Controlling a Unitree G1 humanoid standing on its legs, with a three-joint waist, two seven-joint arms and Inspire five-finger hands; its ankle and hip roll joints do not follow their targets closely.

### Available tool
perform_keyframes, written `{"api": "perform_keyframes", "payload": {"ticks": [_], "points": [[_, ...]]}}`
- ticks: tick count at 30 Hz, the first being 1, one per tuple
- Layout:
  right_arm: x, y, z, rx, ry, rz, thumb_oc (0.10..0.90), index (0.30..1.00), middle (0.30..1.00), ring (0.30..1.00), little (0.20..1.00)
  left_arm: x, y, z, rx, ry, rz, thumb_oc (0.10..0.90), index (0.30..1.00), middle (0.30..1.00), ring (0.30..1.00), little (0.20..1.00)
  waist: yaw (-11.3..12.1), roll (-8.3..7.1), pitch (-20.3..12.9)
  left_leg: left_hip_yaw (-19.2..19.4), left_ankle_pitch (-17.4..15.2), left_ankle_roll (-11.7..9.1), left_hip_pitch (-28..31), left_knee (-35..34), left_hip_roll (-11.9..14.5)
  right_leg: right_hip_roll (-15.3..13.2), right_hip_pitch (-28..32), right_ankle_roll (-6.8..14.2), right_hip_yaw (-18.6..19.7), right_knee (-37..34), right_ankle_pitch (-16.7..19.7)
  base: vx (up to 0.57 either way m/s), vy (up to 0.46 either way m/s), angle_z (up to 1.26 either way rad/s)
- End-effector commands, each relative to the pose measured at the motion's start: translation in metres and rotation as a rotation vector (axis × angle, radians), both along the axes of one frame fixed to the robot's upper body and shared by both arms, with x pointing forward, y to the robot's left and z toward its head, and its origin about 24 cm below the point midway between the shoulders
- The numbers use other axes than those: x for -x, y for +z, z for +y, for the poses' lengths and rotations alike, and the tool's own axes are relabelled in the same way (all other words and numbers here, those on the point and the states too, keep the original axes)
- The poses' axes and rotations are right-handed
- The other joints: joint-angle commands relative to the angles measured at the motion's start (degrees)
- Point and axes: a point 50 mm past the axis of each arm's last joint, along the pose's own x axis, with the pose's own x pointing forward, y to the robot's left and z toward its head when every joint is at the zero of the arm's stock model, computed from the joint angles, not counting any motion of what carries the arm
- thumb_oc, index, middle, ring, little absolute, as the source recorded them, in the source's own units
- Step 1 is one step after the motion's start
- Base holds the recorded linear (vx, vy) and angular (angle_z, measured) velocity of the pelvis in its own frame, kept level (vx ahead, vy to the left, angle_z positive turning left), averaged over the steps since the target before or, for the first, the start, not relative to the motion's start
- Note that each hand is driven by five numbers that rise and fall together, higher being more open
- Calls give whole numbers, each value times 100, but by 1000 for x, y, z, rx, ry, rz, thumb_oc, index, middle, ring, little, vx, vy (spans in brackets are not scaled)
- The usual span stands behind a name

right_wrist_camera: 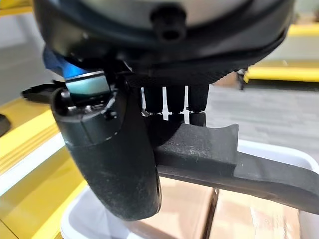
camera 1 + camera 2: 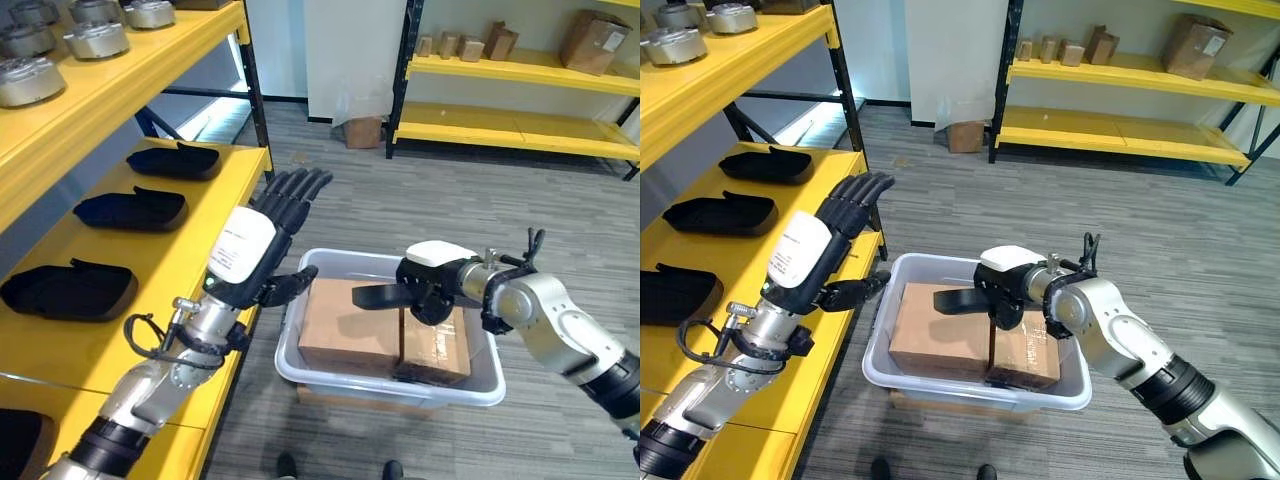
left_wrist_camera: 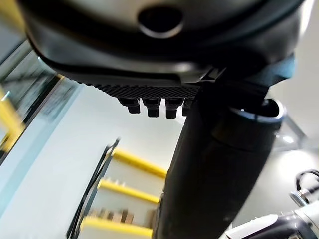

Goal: Move parts from the plastic box to the shelf.

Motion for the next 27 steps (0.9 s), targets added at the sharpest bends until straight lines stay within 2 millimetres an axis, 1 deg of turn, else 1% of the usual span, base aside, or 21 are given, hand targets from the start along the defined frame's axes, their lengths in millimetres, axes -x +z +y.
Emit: {"api": "perform_keyframes", "payload": {"ticks": [1,4,5,7,8,11,14,15,16,18,19,20,21,23,27], "points": [[-15,58,20,-50,56,-224,400,300,300,300,300,-11,34,-5,-58,-59,-296,900,1000,1000,1000,1000,-46,-126,-523,223,-572,-212,346,-44,298,-122,-41,224,174,235,-401,0,0,0],[-19,63,21,-47,40,-249,400,300,300,300,300,-12,31,-12,-128,-109,-317,900,1000,1000,1000,1000,-83,-97,-544,231,-582,-212,358,-44,297,-122,-41,240,210,232,-399,13,12,-3],[-22,65,22,-43,36,-262,400,300,300,300,300,-13,27,-18,-176,-144,-314,900,1000,1000,1000,1000,-116,-71,-555,245,-589,-207,367,-44,298,-122,-46,251,230,242,-406,0,0,0],[-23,66,22,-40,33,-268,400,300,300,300,300,-13,25,-19,-190,-157,-300,900,1000,1000,1000,1000,-123,-65,-555,251,-591,-204,371,-44,297,-122,-48,255,238,245,-407,0,0,0],[-26,66,22,-44,31,-269,400,300,300,300,300,-14,21,-23,-213,-186,-265,900,1000,1000,1000,1000,-149,-46,-560,272,-597,-200,383,-44,293,-120,-45,267,262,243,-409,11,10,-5],[-28,66,24,-45,30,-292,400,300,300,300,300,-15,18,-27,-203,-211,-215,900,1000,1000,1000,1000,-158,-26,-551,284,-603,-190,390,-44,293,-119,-53,276,287,245,-410,3,11,-8],[-29,71,23,-16,24,-397,400,300,300,300,300,-14,15,-31,-213,-233,-183,900,1000,1000,1000,1000,-168,10,-530,291,-607,-181,399,-44,291,-117,-51,285,316,238,-407,-6,14,-5],[-31,80,20,56,2,-564,400,300,300,300,300,-14,11,-32,-207,-229,-162,900,1000,1000,1000,1000,-182,36,-521,297,-610,-179,406,-43,289,-114,-54,293,339,230,-398,-8,21,-5],[-31,84,19,68,-6,-607,400,300,300,300,300,-14,11,-32,-203,-228,-154,900,1000,1000,1000,1000,-181,43,-521,297,-615,-175,408,-42,285,-113,-52,297,347,228,-399,-11,21,-3],[-30,98,17,85,-20,-744,400,300,300,300,300,-14,10,-32,-188,-217,-131,900,1000,1000,1000,1000,-176,69,-518,314,-621,-168,407,-39,283,-110,-64,308,362,227,-396,-16,18,-4],[-28,106,17,78,-28,-797,400,300,300,300,300,-14,9,-31,-173,-208,-110,900,1000,1000,1000,1000,-176,93,-509,313,-629,-160,402,-38,278,-107,-78,310,378,231,-400,-19,21,-5],[-27,107,17,76,-29,-804,400,300,300,300,300,-15,9,-31,-171,-206,-105,900,1000,1000,1000,1000,-175,95,-508,316,-629,-160,401,-37,277,-107,-82,309,381,232,-399,-29,37,-9],[-20,114,15,67,-41,-868,400,300,300,300,300,-15,6,-26,-141,-175,-58,900,1000,1000,1000,1000,-164,128,-501,310,-638,-157,390,-38,265,-108,-85,313,403,211,-396,-22,29,-10],[-18,114,14,73,-43,-869,400,300,300,300,300,-15,6,-25,-136,-169,-47,900,1000,1000,1000,1000,-162,133,-502,310,-639,-157,389,-39,266,-109,-86,314,405,205,-393,-15,18,-6],[-15,108,7,75,-52,-874,400,300,300,300,300,-15,4,-15,-112,-108,2,900,1000,1000,1000,1000,-128,131,-493,300,-630,-161,376,-40,267,-113,-92,309,403,193,-384,0,0,0]]}}
